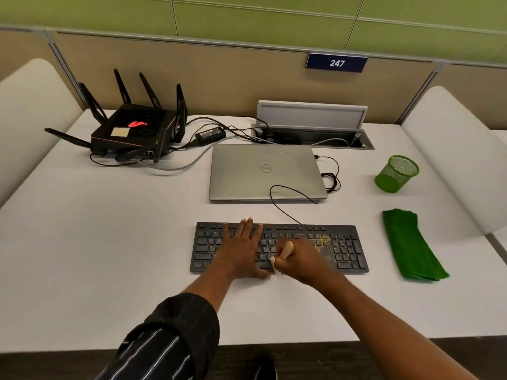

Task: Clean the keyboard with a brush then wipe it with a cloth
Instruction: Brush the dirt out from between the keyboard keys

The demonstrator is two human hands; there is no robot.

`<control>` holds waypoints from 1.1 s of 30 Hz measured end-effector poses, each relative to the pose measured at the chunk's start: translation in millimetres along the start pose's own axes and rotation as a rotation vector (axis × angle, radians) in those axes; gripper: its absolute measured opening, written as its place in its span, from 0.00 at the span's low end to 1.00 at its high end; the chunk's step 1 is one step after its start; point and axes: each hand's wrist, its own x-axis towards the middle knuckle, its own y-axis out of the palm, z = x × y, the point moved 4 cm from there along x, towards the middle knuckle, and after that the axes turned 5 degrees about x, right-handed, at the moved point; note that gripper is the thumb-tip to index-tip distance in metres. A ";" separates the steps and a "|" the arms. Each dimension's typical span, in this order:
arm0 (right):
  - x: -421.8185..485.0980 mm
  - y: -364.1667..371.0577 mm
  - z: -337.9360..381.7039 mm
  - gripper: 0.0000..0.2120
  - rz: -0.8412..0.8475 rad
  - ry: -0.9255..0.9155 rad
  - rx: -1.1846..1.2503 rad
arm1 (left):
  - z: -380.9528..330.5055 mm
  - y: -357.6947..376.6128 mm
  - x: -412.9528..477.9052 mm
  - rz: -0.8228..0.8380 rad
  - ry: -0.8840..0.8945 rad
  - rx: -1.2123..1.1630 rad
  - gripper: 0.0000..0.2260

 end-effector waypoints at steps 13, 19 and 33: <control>7.9 -19.4 4.1 0.04 0.097 -0.128 -0.096 | 33.4 1.5 -17.1 0.024 -0.044 0.032 0.59; 16.0 4.7 23.7 0.05 0.147 -0.109 -0.206 | 52.3 -2.3 -21.0 0.048 0.003 0.050 0.59; 13.1 31.4 45.5 0.05 -0.012 0.068 -0.073 | 102.7 5.6 -29.9 0.044 0.134 0.039 0.60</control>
